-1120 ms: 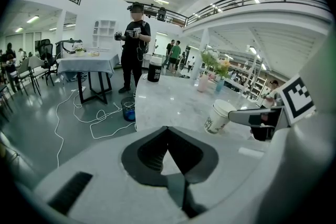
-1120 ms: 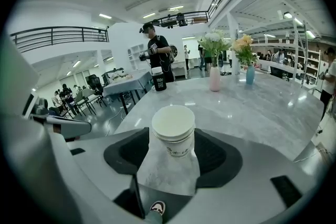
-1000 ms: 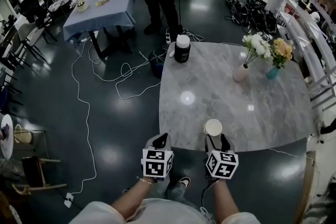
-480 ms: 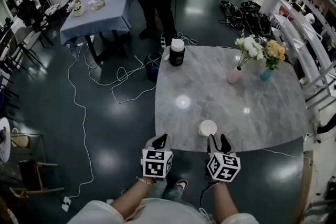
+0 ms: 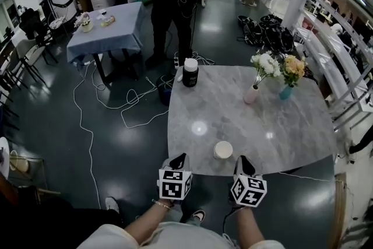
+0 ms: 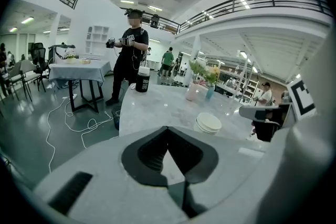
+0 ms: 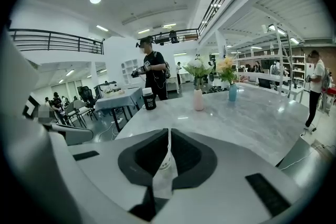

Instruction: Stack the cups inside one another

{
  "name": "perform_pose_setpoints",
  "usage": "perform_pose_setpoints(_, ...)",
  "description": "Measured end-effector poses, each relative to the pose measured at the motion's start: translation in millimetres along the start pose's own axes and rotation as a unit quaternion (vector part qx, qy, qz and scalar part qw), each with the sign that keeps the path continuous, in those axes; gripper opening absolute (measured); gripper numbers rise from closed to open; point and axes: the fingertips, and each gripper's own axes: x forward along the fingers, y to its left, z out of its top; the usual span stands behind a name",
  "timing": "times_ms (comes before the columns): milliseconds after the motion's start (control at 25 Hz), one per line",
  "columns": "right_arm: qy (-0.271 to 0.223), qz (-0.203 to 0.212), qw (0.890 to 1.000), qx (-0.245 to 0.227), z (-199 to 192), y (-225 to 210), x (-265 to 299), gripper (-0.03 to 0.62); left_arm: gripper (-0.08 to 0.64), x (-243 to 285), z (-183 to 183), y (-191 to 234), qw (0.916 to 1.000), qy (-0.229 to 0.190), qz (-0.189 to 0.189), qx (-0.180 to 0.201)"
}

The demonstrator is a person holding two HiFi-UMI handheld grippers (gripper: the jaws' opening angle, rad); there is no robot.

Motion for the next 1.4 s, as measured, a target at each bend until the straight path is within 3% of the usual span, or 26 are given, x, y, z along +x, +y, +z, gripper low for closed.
perform_pose_setpoints(440, -0.016, 0.032, 0.999, 0.0, 2.6, -1.0, -37.6, 0.012, -0.006, -16.0, 13.2, -27.9, 0.9994, -0.033, 0.001, 0.011)
perform_pose_setpoints(920, -0.02, 0.077, 0.997, 0.024, -17.6, 6.7, -54.5, 0.012, -0.005, -45.9, -12.3, -45.3, 0.9986, -0.026, 0.028, 0.035)
perform_pose_setpoints(1400, -0.028, 0.05, 0.998, 0.034, -7.5, 38.5, -70.3, 0.012, -0.005, -66.7, -0.4, -27.3, 0.9983, -0.031, -0.005, 0.049)
